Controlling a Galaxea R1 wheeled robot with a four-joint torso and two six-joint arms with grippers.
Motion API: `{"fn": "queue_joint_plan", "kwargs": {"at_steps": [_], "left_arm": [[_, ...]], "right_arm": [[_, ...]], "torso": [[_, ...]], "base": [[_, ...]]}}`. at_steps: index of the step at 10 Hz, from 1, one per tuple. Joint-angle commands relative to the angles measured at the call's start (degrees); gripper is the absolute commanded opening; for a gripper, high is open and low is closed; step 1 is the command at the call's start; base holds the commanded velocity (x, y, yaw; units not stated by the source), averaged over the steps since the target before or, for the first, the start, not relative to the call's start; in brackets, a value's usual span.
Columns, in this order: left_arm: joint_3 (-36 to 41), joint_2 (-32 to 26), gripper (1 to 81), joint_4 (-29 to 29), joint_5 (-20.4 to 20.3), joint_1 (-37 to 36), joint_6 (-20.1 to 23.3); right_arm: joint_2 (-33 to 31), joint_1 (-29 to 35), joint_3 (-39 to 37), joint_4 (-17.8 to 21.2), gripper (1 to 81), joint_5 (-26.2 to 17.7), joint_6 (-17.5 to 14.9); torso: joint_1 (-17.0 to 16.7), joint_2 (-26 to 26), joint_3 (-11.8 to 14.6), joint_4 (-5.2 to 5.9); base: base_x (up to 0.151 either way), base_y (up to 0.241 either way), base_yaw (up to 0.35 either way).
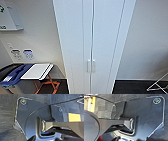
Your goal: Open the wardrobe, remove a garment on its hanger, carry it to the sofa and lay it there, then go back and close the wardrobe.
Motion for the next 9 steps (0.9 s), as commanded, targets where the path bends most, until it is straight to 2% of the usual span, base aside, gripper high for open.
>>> {"fn": "queue_joint_plan", "kwargs": {"at_steps": [1,9], "left_arm": [[1.0,-1.2,81.1,0.8,2.9,-2.2,0.4],[1.0,-1.0,81.1,0.8,2.7,-1.9,0.4]], "right_arm": [[-3.0,2.2,3.4,0.2,81.1,-2.8,-0.2],[-4.9,2.2,4.9,-0.5,81.1,-4.3,-1.0]], "torso": [[0.1,0.0,0.0,0.00],[0.1,0.0,0.0,0.00]], "base": [[0.094,0.000,0.000],[0.100,0.000,0.000]]}}
